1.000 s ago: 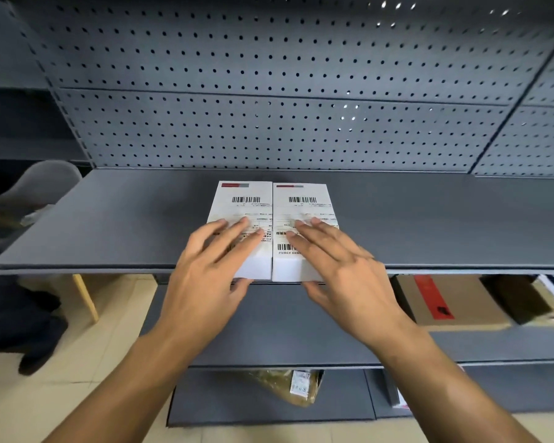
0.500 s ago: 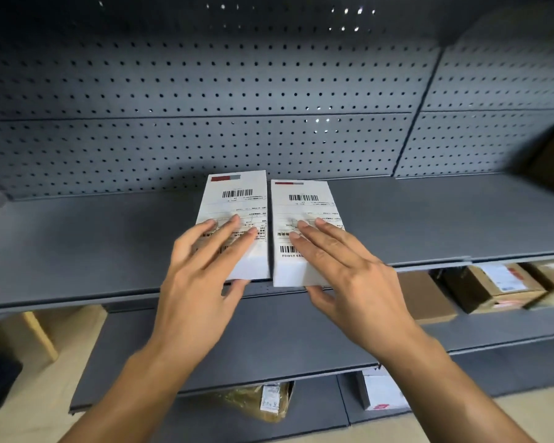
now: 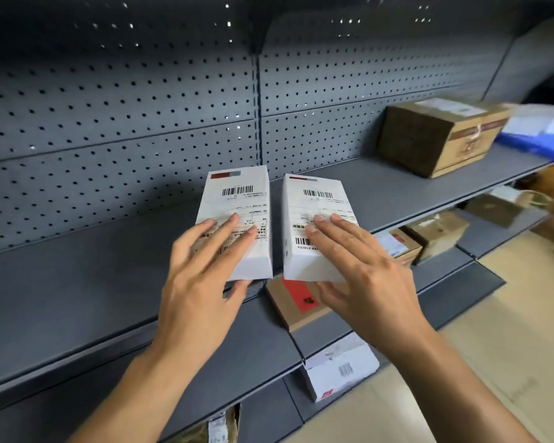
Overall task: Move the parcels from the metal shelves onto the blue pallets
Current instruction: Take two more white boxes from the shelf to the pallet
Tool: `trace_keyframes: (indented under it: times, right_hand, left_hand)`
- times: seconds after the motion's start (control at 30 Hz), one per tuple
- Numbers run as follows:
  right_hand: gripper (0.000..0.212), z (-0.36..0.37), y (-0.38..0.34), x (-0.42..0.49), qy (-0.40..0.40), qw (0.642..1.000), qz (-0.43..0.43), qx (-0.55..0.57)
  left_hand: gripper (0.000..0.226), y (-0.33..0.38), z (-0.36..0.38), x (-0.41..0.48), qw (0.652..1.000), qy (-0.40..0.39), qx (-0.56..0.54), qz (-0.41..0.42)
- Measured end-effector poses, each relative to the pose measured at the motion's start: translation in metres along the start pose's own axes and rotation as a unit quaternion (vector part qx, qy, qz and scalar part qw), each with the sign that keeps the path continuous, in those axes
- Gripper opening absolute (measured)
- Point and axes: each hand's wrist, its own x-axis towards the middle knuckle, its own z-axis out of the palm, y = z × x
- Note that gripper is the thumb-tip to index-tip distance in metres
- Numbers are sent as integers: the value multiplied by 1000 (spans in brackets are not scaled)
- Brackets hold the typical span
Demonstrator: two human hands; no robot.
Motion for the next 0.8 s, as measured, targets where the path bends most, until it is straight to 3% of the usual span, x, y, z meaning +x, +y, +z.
trace_keyframes:
  times: [0.8]
  right_hand:
    - [75, -160, 205, -135, 53, 966, 188, -167]
  left_hand:
    - [73, 240, 193, 92, 969, -59, -163, 177]
